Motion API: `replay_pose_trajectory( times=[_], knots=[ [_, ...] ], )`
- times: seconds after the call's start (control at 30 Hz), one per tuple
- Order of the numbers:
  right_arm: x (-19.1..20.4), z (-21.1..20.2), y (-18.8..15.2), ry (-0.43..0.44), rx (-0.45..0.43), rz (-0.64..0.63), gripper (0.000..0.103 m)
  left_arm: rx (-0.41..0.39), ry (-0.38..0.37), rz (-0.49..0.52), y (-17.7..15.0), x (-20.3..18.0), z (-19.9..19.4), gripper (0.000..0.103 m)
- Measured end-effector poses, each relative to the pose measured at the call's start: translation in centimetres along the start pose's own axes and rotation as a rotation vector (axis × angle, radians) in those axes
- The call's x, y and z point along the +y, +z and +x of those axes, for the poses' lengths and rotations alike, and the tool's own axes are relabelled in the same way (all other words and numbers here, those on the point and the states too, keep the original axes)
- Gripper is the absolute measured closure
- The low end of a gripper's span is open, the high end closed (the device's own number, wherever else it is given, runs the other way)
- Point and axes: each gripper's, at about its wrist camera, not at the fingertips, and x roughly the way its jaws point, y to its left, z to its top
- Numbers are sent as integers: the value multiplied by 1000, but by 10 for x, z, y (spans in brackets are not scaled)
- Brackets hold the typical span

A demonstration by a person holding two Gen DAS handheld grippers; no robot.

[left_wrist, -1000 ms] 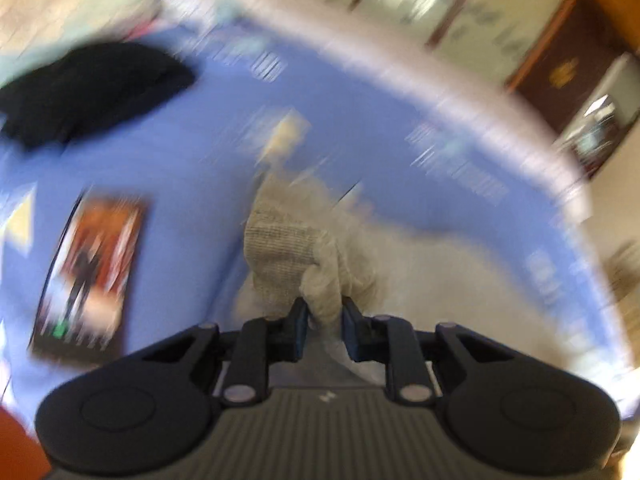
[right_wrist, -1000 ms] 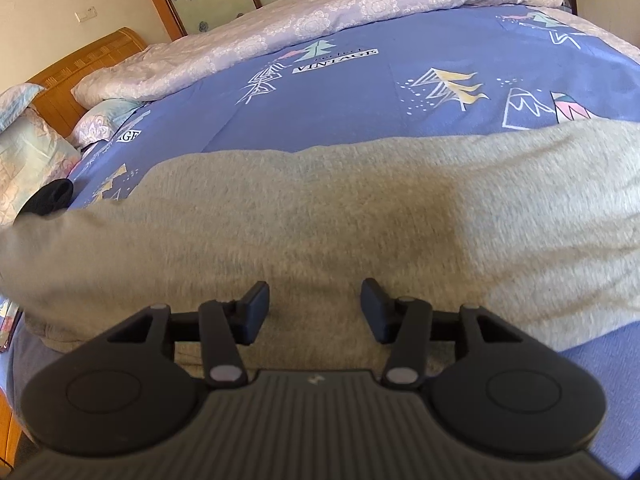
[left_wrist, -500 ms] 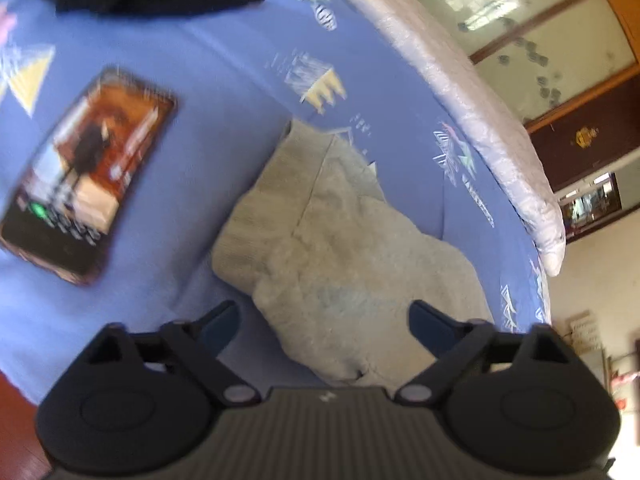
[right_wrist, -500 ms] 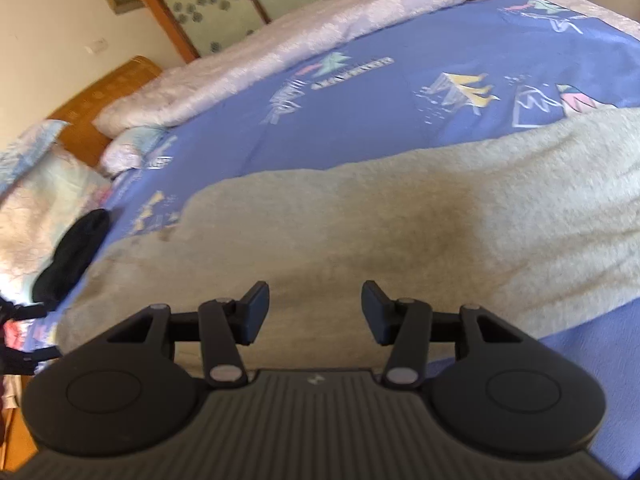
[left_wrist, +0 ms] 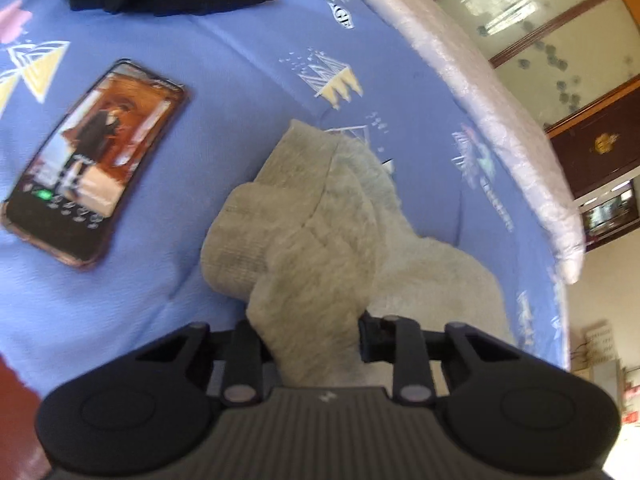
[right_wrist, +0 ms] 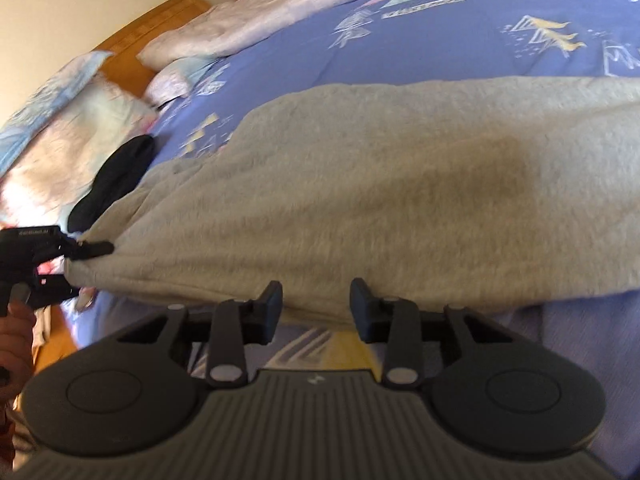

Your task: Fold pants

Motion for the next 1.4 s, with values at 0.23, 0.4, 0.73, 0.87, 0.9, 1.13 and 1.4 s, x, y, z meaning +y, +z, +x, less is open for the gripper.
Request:
replay_pose_trajectory(
  times=[0.23,0.4,0.73,0.87,0.9,1.13,1.4],
  knots=[
    [-10,-8,5,24,-30,28,64,9,120,36,-6,-3,4,42],
    [-57,-60,7,-32,-173,111,63,-140,181,61,-11,-2,-53,41],
    [-174,-183,-10,-298,-503,420,62,-223,112,227,-5,-76,-50,43],
    [-206,-199,8,-351,-573,447,62,-154,110,356,-11,-122,11,44],
    [-215,-198,15,-355,-581,444,62,-125,109,372,-11,-131,30,44],
    [-293,-178,35,-485,-502,553,71,-37,257,463,-21,-166,119,45],
    [-293,-246,-17,-420,-702,663,53,-31,291,577,-42,-190,110,43]
  ],
)
